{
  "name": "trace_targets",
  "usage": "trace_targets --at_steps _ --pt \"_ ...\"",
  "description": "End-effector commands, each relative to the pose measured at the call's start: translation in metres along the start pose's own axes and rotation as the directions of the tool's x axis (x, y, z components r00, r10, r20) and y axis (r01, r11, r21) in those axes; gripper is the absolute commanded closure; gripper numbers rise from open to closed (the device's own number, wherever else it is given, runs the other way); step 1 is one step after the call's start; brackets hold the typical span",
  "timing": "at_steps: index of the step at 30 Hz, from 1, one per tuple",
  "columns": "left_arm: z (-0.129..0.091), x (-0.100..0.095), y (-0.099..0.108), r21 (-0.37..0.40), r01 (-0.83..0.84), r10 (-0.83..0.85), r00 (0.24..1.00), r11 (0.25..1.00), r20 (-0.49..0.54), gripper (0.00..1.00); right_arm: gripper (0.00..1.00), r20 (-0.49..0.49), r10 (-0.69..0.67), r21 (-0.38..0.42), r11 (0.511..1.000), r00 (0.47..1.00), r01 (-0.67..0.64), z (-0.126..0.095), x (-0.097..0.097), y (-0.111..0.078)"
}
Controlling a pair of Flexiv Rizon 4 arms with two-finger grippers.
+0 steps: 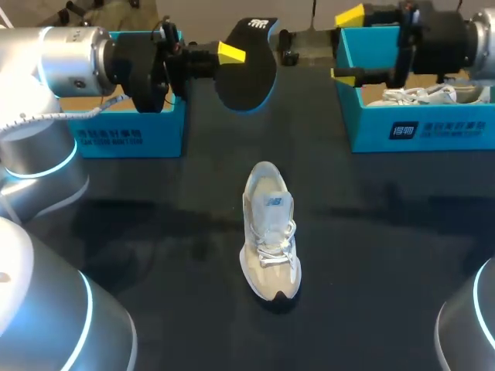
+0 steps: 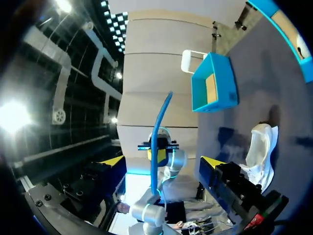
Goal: Take the shoe out of the shoebox, open the shoe tongue, remove and reinsert the insole, then place the shoe into the shoebox
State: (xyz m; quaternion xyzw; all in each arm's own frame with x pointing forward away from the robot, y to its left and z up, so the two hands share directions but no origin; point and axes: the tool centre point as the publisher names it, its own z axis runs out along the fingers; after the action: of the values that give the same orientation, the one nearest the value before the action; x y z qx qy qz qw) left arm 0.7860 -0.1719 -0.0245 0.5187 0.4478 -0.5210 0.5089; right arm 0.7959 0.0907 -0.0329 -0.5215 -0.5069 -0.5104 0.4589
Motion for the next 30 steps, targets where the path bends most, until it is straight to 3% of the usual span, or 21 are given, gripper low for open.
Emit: trace_targets --at_steps 1,12,17,21,26,30 --pt "0.003 -0.001 -0.002 -0.009 -0.002 0.002 1.0 1.0 -0.008 1.0 0.0 0.014 0.002 0.009 1.0 1.0 -0.002 -0.008 -0.001 -0.001" --pt "0.003 -0.001 -0.002 -0.009 -0.002 0.002 1.0 1.0 -0.008 1.0 0.0 0.014 0.002 0.009 1.0 1.0 -0.002 -0.008 -0.001 -0.001" --pt "0.002 -0.005 -0.014 0.035 0.284 -0.285 0.959 0.958 0.003 1.0 0.0 0.014 0.002 0.009 1.0 1.0 -0.002 -0.008 -0.001 -0.001" --pt "0.001 -0.001 -0.019 0.024 0.423 -0.422 0.906 0.906 -0.028 1.0 0.0 0.014 0.002 0.009 1.0 1.0 -0.002 -0.008 -0.001 -0.001" --pt "0.001 0.002 -0.022 -0.005 0.665 -0.665 0.747 0.747 -0.009 1.0 0.0 0.014 0.002 0.009 1.0 1.0 -0.002 -0.008 -0.001 -0.001" --pt "0.001 0.004 -0.023 -0.012 0.86 -0.86 0.51 0.51 0.014 1.0 0.0 0.014 0.002 0.009 1.0 1.0 -0.002 -0.008 -0.001 -0.001"
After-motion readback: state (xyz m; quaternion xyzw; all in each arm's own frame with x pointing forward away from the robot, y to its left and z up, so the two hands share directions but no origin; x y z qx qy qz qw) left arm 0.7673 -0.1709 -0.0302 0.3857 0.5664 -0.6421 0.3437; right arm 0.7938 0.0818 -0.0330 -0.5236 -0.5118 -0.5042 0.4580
